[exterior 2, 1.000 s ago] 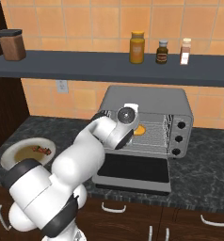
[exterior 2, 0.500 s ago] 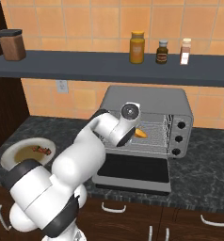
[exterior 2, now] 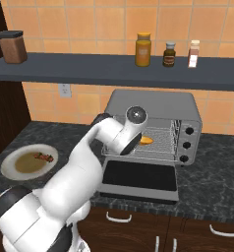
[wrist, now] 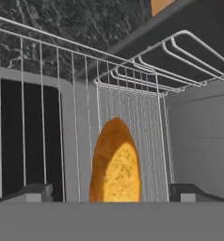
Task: Pick up the kebab skewer and baguette bread, and place them inside the toaster oven. Close the toaster oven door and start by setting the timer.
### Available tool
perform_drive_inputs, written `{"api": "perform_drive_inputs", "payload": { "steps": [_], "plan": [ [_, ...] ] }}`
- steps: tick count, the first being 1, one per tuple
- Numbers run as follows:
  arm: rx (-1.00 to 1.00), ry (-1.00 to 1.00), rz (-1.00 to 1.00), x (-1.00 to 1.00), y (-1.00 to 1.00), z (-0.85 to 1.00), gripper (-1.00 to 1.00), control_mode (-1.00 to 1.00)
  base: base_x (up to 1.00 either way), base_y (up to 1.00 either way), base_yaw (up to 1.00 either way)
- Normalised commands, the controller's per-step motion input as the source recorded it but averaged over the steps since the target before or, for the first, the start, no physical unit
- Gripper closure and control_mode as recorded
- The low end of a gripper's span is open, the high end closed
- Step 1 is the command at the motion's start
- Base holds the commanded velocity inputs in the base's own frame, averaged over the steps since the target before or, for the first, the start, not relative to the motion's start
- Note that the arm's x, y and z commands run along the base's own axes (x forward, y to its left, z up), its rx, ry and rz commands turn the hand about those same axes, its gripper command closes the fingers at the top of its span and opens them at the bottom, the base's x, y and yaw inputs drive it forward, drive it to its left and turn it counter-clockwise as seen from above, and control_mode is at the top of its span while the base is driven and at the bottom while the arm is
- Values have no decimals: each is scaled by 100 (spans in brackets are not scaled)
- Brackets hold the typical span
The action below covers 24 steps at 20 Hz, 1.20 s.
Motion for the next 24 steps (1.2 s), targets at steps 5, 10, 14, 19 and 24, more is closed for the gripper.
{"api": "perform_drive_inputs", "payload": {
  "steps": [5,10,14,19,24],
  "plan": [
    [0,3,-15,-41,70,26,-100,-100,0,0,0],
    [5,1,-29,-32,77,13,-100,-100,0,0,0],
    [9,0,-29,-19,68,0,-100,-100,0,0,0],
    [2,0,-3,15,62,0,-100,-100,0,0,0],
    [0,6,0,36,67,-3,-100,-100,0,0,0]
  ]
}}
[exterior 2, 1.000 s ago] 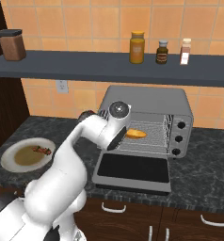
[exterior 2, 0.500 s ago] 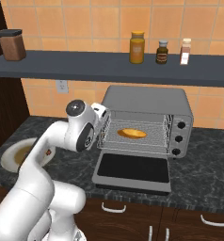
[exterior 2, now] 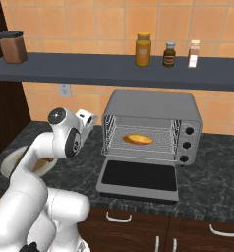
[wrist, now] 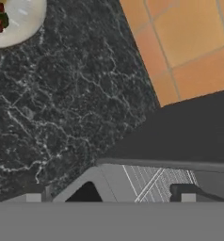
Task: Pick up the kebab skewer and baguette bread, and place them inside the toaster oven. Close the toaster oven door and start by setting the timer.
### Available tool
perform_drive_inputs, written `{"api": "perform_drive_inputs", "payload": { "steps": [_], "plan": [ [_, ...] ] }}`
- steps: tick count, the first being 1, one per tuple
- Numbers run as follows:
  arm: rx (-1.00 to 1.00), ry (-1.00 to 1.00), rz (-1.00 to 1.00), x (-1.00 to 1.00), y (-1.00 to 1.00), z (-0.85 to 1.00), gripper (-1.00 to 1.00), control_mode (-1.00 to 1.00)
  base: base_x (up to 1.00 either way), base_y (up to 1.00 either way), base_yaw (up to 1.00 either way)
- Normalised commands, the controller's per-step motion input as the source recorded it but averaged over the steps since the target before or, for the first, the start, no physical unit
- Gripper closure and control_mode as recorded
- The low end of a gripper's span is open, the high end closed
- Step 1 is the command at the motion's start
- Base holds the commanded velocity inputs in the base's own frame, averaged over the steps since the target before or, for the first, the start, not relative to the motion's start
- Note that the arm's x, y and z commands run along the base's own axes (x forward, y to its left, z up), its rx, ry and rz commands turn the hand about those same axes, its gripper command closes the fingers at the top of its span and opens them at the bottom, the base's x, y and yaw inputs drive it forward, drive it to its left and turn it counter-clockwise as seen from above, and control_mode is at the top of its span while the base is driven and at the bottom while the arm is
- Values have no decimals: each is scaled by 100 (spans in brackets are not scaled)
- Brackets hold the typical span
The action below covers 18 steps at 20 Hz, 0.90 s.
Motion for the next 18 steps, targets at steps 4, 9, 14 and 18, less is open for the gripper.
{"api": "perform_drive_inputs", "payload": {
  "steps": [4,9,14,18],
  "plan": [
    [0,14,0,11,56,-3,-100,-100,0,0,0],
    [0,14,0,7,58,-16,-100,-100,0,0,0],
    [1,15,0,5,47,-11,-100,-100,0,0,0],
    [4,18,0,0,39,-14,-100,-100,0,0,0]
  ]
}}
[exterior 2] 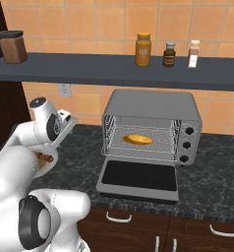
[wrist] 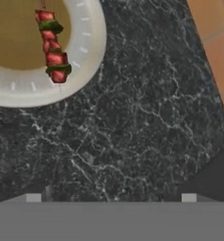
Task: Pick up the kebab skewer and baguette bread, and place them inside the toaster oven. Close the toaster oven door and start by setting the timer.
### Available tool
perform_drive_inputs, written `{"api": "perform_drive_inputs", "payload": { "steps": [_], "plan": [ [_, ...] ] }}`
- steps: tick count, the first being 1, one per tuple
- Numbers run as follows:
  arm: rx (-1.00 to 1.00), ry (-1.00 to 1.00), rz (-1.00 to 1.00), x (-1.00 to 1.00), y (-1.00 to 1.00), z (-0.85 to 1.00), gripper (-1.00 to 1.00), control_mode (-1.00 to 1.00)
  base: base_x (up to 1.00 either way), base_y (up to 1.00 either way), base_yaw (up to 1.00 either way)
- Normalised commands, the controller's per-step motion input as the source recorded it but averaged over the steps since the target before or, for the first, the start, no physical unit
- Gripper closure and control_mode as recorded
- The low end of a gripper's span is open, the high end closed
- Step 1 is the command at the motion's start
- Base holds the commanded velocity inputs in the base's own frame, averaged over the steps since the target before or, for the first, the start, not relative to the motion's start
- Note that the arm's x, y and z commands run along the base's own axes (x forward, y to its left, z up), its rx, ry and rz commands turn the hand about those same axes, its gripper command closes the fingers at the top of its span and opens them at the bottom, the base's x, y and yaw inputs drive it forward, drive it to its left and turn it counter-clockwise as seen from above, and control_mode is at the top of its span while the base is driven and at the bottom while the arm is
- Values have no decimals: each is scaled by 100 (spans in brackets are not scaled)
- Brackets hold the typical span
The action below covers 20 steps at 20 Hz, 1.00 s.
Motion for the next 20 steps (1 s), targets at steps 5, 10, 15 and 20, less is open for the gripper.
{"api": "perform_drive_inputs", "payload": {
  "steps": [5,10,15,20],
  "plan": [
    [5,18,0,3,43,-18,-100,-100,0,0,0],
    [0,13,0,1,53,-44,-100,-100,0,0,0],
    [0,13,0,0,66,-51,-100,-100,0,0,0],
    [0,15,0,0,57,-35,-100,-100,0,0,0]
  ]
}}
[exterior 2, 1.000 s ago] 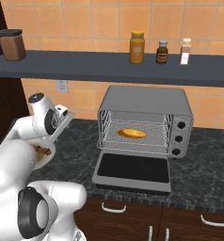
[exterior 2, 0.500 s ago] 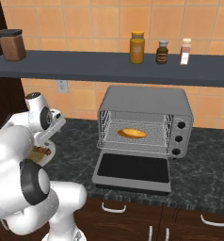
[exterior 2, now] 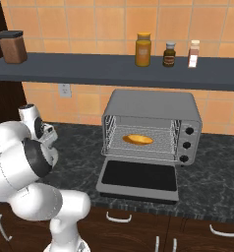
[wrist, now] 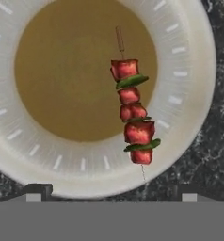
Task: Pick up the kebab skewer and baguette bread, and place them inside the toaster oven. Close the toaster oven door and start by setting the timer.
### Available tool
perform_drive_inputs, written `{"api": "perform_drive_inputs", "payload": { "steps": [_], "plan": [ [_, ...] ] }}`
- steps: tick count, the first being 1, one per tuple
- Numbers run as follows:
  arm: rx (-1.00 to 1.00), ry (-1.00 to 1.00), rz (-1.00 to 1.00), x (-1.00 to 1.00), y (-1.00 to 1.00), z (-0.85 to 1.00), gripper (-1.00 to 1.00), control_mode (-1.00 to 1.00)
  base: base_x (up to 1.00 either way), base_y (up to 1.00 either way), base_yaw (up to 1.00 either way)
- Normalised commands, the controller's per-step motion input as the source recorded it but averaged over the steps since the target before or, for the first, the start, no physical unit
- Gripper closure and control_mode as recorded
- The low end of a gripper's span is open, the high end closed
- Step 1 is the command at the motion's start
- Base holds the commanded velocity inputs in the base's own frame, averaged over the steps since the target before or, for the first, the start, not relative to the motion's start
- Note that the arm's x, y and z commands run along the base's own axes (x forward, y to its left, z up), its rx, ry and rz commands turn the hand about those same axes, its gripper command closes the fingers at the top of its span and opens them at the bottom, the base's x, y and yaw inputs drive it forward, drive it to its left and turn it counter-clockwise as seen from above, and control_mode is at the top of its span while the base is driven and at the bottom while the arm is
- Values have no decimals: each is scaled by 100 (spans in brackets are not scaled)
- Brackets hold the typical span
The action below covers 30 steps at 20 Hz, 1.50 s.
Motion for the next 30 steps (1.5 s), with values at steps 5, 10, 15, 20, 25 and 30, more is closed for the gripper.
{"api": "perform_drive_inputs", "payload": {
  "steps": [5,10,15,20,25,30],
  "plan": [
    [0,13,0,8,39,-16,-100,-100,0,0,0],
    [0,5,0,23,22,-33,-100,-100,0,0,0],
    [0,0,0,25,2,-29,-100,-100,0,0,0],
    [0,0,0,14,0,-29,-100,-100,0,0,0],
    [0,0,0,1,0,-31,-100,-100,0,0,0],
    [0,0,0,1,0,-35,-100,-100,0,0,0]
  ]
}}
